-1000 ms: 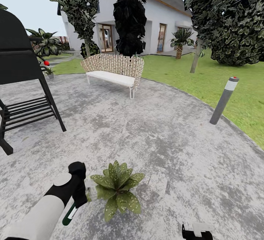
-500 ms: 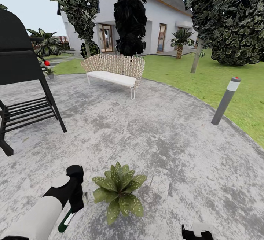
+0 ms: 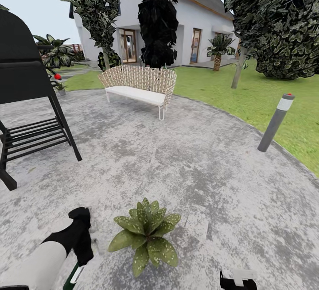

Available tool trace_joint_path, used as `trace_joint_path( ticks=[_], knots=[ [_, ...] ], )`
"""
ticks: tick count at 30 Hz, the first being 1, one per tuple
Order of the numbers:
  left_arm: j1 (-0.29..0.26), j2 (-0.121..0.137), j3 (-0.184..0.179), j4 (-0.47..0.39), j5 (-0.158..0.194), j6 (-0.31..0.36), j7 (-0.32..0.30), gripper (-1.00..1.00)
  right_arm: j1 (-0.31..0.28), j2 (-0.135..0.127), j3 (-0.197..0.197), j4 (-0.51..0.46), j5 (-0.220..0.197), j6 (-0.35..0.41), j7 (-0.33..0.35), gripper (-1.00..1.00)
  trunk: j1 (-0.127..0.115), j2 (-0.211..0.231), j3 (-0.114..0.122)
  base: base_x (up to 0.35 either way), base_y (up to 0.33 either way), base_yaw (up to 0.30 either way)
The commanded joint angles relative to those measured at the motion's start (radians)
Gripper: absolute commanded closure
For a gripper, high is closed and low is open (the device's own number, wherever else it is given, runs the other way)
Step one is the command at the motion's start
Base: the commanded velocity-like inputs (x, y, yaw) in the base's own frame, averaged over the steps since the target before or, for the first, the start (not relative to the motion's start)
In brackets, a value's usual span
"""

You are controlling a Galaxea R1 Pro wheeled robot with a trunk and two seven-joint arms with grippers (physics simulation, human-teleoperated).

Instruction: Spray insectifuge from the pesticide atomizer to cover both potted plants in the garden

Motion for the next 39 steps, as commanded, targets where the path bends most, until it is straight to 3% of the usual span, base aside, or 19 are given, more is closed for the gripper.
trace_joint_path(
  ticks=[1, 5, 7, 10, 13, 16, 18, 20, 23, 32, 35, 39],
  knots=[
    [0.000, 0.013, 0.022, -0.004, 0.006, -0.006, -0.004, 1.00, -0.001, 0.000, -0.007, 0.001, 0.010, -0.003, -0.003, -1.00, 0.000, 0.000, -0.001, 0.000, 0.000, 0.000],
    [-0.008, 0.016, 0.027, -0.013, 0.000, -0.103, -0.003, 1.00, -0.001, 0.000, -0.007, 0.001, 0.010, -0.003, -0.003, -1.00, 0.000, 0.000, -0.001, 0.000, 0.000, 0.000],
    [-0.013, 0.009, 0.003, -0.015, -0.012, -0.165, 0.020, 1.00, -0.001, 0.000, -0.007, 0.001, 0.010, -0.003, -0.003, -1.00, 0.000, 0.000, -0.001, 0.000, 0.000, 0.000],
    [-0.016, -0.010, -0.110, -0.016, -0.016, -0.193, 0.066, 1.00, -0.001, 0.000, -0.007, 0.001, 0.010, -0.003, -0.003, -1.00, 0.000, 0.000, -0.001, 0.000, 0.000, 0.000],
    [-0.017, -0.020, -0.190, -0.016, -0.016, -0.196, 0.065, 1.00, -0.001, 0.000, -0.007, 0.001, 0.010, -0.003, -0.003, -1.00, 0.000, 0.000, -0.001, 0.000, 0.000, 0.000],
    [-0.010, -0.010, -0.262, -0.013, -0.016, -0.199, 0.058, 1.00, -0.001, 0.000, -0.007, 0.001, 0.010, -0.003, -0.003, -1.00, 0.000, 0.000, -0.001, 0.000, 0.000, 0.000],
    [-0.005, -0.005, -0.271, -0.003, -0.018, -0.215, 0.058, 1.00, -0.001, 0.000, -0.007, 0.001, 0.010, -0.003, -0.003, -1.00, 0.000, 0.000, -0.001, 0.000, 0.000, 0.000],
    [-0.004, 0.006, -0.265, 0.003, -0.016, -0.283, 0.060, 1.00, -0.001, 0.000, -0.007, 0.001, 0.010, -0.003, -0.003, -1.00, 0.000, 0.000, -0.001, 0.000, 0.000, 0.000],
    [-0.006, 0.019, -0.261, -0.006, -0.011, -0.298, 0.061, 1.00, -0.001, 0.000, -0.007, 0.001, 0.010, -0.003, -0.003, -1.00, 0.000, 0.000, -0.001, 0.000, 0.000, 0.000],
    [-0.017, -0.029, -0.259, -0.086, -0.006, -0.290, 0.041, 1.00, -0.001, 0.000, -0.006, 0.001, 0.010, -0.003, -0.003, -1.00, 0.000, 0.000, -0.001, 0.000, 0.000, 0.000],
    [-0.010, -0.014, -0.257, -0.080, -0.006, -0.292, 0.038, 1.00, -0.001, 0.000, -0.006, 0.001, 0.010, -0.003, -0.003, -1.00, 0.000, 0.000, -0.001, 0.000, 0.000, 0.000],
    [-0.003, 0.028, -0.256, -0.070, -0.004, -0.299, 0.038, 1.00, -0.001, 0.000, -0.006, 0.001, 0.010, -0.003, -0.003, -1.00, 0.000, 0.000, -0.001, 0.000, 0.000, 0.000]
  ],
)
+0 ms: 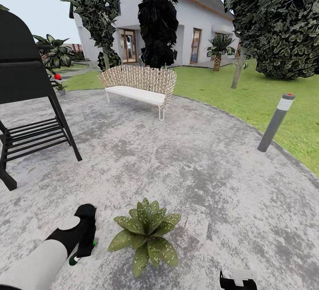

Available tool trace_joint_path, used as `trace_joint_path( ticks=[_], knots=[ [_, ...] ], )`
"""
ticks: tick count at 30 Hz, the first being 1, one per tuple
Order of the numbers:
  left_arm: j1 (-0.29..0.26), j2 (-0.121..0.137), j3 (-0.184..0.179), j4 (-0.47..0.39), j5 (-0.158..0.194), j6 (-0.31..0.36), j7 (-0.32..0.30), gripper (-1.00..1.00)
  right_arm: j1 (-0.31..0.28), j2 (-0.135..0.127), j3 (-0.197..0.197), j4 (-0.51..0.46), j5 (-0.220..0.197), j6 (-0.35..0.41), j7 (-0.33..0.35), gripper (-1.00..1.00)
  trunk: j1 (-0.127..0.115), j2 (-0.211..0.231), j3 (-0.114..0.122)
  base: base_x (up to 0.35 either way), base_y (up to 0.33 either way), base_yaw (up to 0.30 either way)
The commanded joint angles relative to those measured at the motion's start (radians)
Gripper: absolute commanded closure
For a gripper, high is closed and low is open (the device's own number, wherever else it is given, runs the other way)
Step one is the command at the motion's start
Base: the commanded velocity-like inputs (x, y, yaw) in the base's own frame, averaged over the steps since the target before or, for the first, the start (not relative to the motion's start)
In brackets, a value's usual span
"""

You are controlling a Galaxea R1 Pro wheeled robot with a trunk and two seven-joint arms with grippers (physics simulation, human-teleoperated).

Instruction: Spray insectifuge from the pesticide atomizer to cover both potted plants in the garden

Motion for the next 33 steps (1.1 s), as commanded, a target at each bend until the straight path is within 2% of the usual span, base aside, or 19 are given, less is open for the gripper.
trace_joint_path(
  ticks=[1, 4, 7, 8, 11, 12, 16, 21, 24, 25, 28, 33],
  knots=[
    [0.000, 0.008, -0.005, 0.003, 0.002, 0.009, -0.005, 1.00, -0.001, 0.000, -0.007, 0.001, 0.010, -0.003, -0.003, -1.00, 0.000, 0.000, -0.001, 0.000, 0.000, 0.000],
    [0.000, 0.008, -0.007, 0.064, 0.001, 0.009, 0.015, 1.00, -0.001, 0.000, -0.007, 0.001, 0.010, -0.003, -0.003, -1.00, 0.000, 0.000, -0.001, 0.000, 0.000, 0.000],
    [0.000, 0.008, -0.001, 0.080, 0.012, 0.016, 0.056, 1.00, -0.001, 0.000, -0.007, 0.001, 0.010, -0.003, -0.003, -1.00, 0.000, 0.000, -0.001, 0.000, 0.000, 0.000],
    [0.000, 0.008, 0.009, 0.080, 0.019, 0.019, 0.063, 1.00, -0.001, 0.000, -0.007, 0.001, 0.010, -0.003, -0.003, -1.00, 0.000, 0.000, -0.001, 0.000, 0.000, 0.000],
    [0.000, 0.000, 0.093, 0.072, 0.017, 0.024, 0.071, 1.00, -0.001, 0.000, -0.007, 0.001, 0.010, -0.003, -0.003, -1.00, 0.000, 0.000, -0.001, 0.060, 0.060, 0.000],
    [0.000, -0.001, 0.099, 0.071, 0.014, 0.024, 0.072, 1.00, -0.001, 0.000, -0.007, 0.001, 0.010, -0.003, -0.003, -1.00, 0.000, 0.000, -0.001, 0.181, 0.178, -0.008],
    [0.000, -0.004, 0.102, 0.073, 0.013, 0.023, 0.072, 1.00, -0.001, 0.000, -0.007, 0.001, 0.010, -0.003, -0.003, -1.00, 0.000, 0.000, -0.001, 0.047, 0.045, -0.195],
    [0.000, -0.006, 0.105, 0.060, 0.019, 0.024, 0.073, 1.00, -0.001, 0.000, -0.007, 0.001, 0.009, -0.003, -0.004, -1.00, 0.000, 0.000, -0.001, 0.001, 0.001, -0.024],
    [-0.001, -0.005, 0.101, 0.059, 0.011, 0.026, 0.072, 1.00, -0.001, 0.000, -0.007, 0.001, 0.009, -0.004, -0.004, -1.00, 0.000, 0.000, -0.001, 0.000, 0.000, 0.000],
    [-0.003, -0.005, 0.100, 0.057, 0.004, 0.031, 0.069, 1.00, -0.001, -0.001, -0.007, 0.001, 0.009, -0.004, -0.004, -1.00, 0.000, 0.000, -0.002, 0.000, 0.000, 0.000],
    [-0.002, -0.005, 0.100, 0.039, -0.053, 0.043, 0.064, 1.00, -0.001, -0.001, -0.008, 0.000, 0.009, -0.005, -0.004, -1.00, 0.004, -0.007, -0.009, 0.000, 0.000, 0.000],
    [-0.001, -0.010, 0.101, 0.020, -0.070, 0.044, 0.062, 1.00, -0.001, -0.001, -0.009, 0.000, 0.009, -0.005, -0.004, -1.00, 0.023, -0.042, -0.033, 0.000, 0.000, 0.000]
  ],
)
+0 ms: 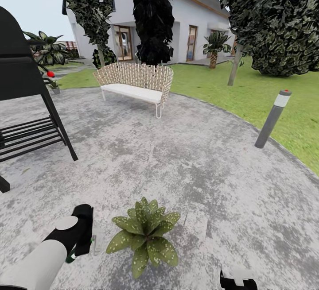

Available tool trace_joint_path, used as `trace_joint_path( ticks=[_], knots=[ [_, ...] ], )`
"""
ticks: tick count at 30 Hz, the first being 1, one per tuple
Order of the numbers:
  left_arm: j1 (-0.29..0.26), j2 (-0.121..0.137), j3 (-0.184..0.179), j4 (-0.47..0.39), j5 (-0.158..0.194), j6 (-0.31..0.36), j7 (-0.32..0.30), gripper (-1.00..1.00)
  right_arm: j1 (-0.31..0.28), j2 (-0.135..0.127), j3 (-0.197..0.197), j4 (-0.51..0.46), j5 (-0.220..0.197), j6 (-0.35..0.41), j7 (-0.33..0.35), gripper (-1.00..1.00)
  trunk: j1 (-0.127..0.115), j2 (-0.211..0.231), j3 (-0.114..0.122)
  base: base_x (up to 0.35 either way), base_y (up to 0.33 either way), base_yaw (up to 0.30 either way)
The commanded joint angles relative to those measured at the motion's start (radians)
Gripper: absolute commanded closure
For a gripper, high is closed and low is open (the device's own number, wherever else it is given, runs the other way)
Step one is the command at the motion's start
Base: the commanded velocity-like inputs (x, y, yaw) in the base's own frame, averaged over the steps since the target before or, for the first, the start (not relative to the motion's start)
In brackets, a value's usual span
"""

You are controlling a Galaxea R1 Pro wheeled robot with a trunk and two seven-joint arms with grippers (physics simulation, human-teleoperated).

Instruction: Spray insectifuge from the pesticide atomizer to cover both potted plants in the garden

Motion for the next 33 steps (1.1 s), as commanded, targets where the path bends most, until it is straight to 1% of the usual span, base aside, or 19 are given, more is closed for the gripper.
trace_joint_path(
  ticks=[1, 5, 7, 10, 12, 13, 15, 18, 19, 21, 23, 26, 27, 29, 31, 33],
  knots=[
    [-0.001, -0.001, -0.006, -0.004, 0.001, 0.010, -0.005, 1.00, -0.001, 0.001, -0.007, 0.001, 0.011, -0.003, -0.003, -1.00, 0.004, -0.008, -0.006, 0.000, 0.000, 0.000],
    [0.000, -0.001, -0.002, -0.011, 0.000, 0.011, -0.006, 1.00, -0.001, 0.001, -0.007, 0.001, 0.011, -0.003, -0.004, -1.00, 0.019, -0.036, -0.024, 0.000, 0.000, 0.000],
    [0.000, 0.000, -0.001, -0.003, 0.002, 0.011, -0.006, 1.00, -0.001, 0.000, -0.007, 0.000, 0.011, -0.003, -0.004, -1.00, 0.019, -0.036, -0.026, 0.000, 0.000, 0.000],
    [0.004, 0.012, 0.001, 0.002, 0.009, 0.009, -0.002, 1.00, -0.001, -0.001, -0.007, 0.000, 0.011, -0.003, -0.004, -1.00, 0.019, -0.036, -0.026, 0.000, 0.000, 0.000],
    [0.005, 0.015, 0.004, 0.002, 0.010, 0.010, 0.001, 1.00, -0.001, -0.001, -0.007, 0.000, 0.011, -0.003, -0.004, -1.00, 0.019, -0.036, -0.026, 0.000, 0.000, 0.000],
    [0.004, 0.014, 0.005, 0.000, 0.010, 0.014, -0.003, 1.00, -0.001, -0.001, -0.007, 0.000, 0.011, -0.003, -0.004, -1.00, 0.019, -0.036, -0.026, 0.000, 0.000, 0.000],
    [0.004, 0.012, 0.002, -0.006, 0.009, 0.041, -0.006, 1.00, -0.001, -0.001, -0.007, 0.000, 0.011, -0.003, -0.004, -1.00, 0.019, -0.036, -0.026, 0.000, 0.000, 0.000],
    [0.003, 0.003, -0.001, -0.011, 0.003, 0.064, -0.019, 1.00, -0.001, -0.001, -0.007, 0.000, 0.011, -0.002, -0.004, -1.00, 0.019, -0.036, -0.026, 0.000, 0.000, 0.000],
    [0.002, -0.003, -0.002, -0.014, 0.002, 0.065, -0.033, 1.00, -0.001, -0.001, -0.007, 0.000, 0.011, -0.002, -0.004, -1.00, 0.019, -0.036, -0.026, 0.000, 0.000, 0.000],
    [0.002, -0.027, -0.005, -0.016, -0.001, 0.064, -0.045, 1.00, -0.001, -0.001, -0.007, 0.000, 0.011, -0.002, -0.004, -1.00, 0.019, -0.036, -0.026, 0.000, 0.000, 0.000],
    [0.003, -0.036, -0.006, -0.005, -0.003, 0.059, -0.048, 1.00, -0.001, -0.001, -0.007, 0.000, 0.011, -0.001, -0.004, -1.00, 0.019, -0.036, -0.026, 0.000, 0.000, 0.000],
    [0.009, -0.022, -0.007, 0.018, 0.001, 0.051, -0.047, 1.00, -0.001, -0.001, -0.007, 0.001, 0.011, -0.001, -0.004, -1.00, 0.019, -0.036, -0.026, 0.000, 0.000, 0.000],
    [0.016, -0.017, -0.007, 0.046, -0.001, 0.049, -0.044, 1.00, -0.001, -0.001, -0.007, 0.001, 0.011, -0.001, -0.004, -1.00, 0.019, -0.036, -0.026, 0.000, 0.000, 0.000],
    [0.024, 0.004, -0.009, 0.099, -0.005, 0.046, -0.037, 1.00, -0.001, -0.001, -0.007, 0.001, 0.011, -0.001, -0.004, -1.00, 0.019, -0.036, -0.026, 0.000, 0.000, 0.000],
    [0.025, 0.010, -0.005, 0.101, -0.003, 0.042, -0.035, 1.00, -0.001, -0.001, -0.007, 0.001, 0.011, -0.001, -0.004, -1.00, 0.019, -0.036, -0.026, 0.000, 0.000, 0.000],
    [0.016, 0.009, -0.002, 0.097, 0.003, 0.041, -0.035, 1.00, -0.001, -0.001, -0.007, 0.001, 0.011, -0.001, -0.004, -1.00, 0.019, -0.036, -0.026, 0.000, 0.000, 0.000]
  ],
)
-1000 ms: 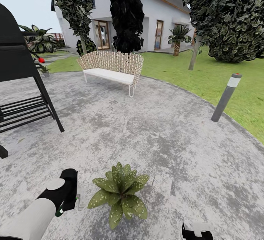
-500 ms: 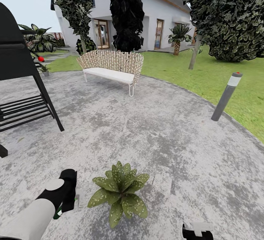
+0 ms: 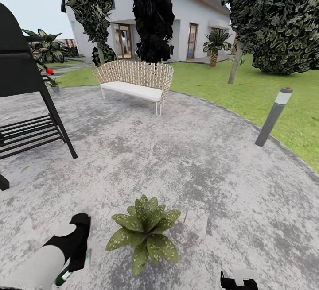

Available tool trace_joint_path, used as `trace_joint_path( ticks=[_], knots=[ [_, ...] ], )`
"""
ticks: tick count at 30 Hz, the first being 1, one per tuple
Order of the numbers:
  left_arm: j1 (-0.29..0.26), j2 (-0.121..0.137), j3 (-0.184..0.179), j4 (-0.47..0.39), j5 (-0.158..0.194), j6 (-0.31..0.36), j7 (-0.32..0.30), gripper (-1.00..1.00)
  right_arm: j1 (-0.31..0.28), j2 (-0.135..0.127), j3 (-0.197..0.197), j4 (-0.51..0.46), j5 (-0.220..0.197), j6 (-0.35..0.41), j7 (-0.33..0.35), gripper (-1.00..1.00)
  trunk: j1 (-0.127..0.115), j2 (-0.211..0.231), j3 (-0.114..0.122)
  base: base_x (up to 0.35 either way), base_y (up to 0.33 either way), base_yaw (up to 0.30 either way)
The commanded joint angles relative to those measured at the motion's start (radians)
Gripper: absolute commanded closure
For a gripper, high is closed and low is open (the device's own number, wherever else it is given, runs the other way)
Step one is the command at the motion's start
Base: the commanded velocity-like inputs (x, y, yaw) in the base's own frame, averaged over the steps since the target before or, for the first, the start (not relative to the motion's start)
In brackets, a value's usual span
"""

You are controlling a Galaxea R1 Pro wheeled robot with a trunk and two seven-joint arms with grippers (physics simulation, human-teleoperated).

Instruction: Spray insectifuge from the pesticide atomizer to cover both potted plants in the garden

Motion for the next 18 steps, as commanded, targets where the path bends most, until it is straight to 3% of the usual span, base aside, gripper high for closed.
trace_joint_path(
  ticks=[1, 6, 10, 18],
  knots=[
    [-0.004, -0.001, -0.006, -0.005, 0.003, 0.011, -0.005, 1.00, -0.001, 0.000, -0.007, 0.001, 0.011, -0.003, -0.003, -1.00, 0.000, 0.000, -0.001, 0.000, 0.000, 0.000],
    [-0.051, -0.027, -0.006, -0.056, 0.004, 0.014, -0.017, 1.00, -0.001, 0.000, -0.007, 0.001, 0.012, -0.003, -0.003, -1.00, 0.000, 0.000, -0.001, 0.000, 0.000, 0.000],
    [-0.101, -0.029, -0.008, -0.064, 0.000, 0.012, -0.039, 1.00, -0.001, 0.000, -0.007, 0.001, 0.012, -0.003, -0.003, -1.00, 0.000, 0.000, -0.001, 0.000, 0.000, 0.000],
    [-0.089, -0.018, -0.014, -0.052, -0.009, 0.011, -0.030, 1.00, -0.001, 0.000, -0.007, 0.003, 0.012, -0.003, -0.002, -1.00, 0.000, 0.000, -0.001, 0.000, 0.000, 0.000]
  ],
)
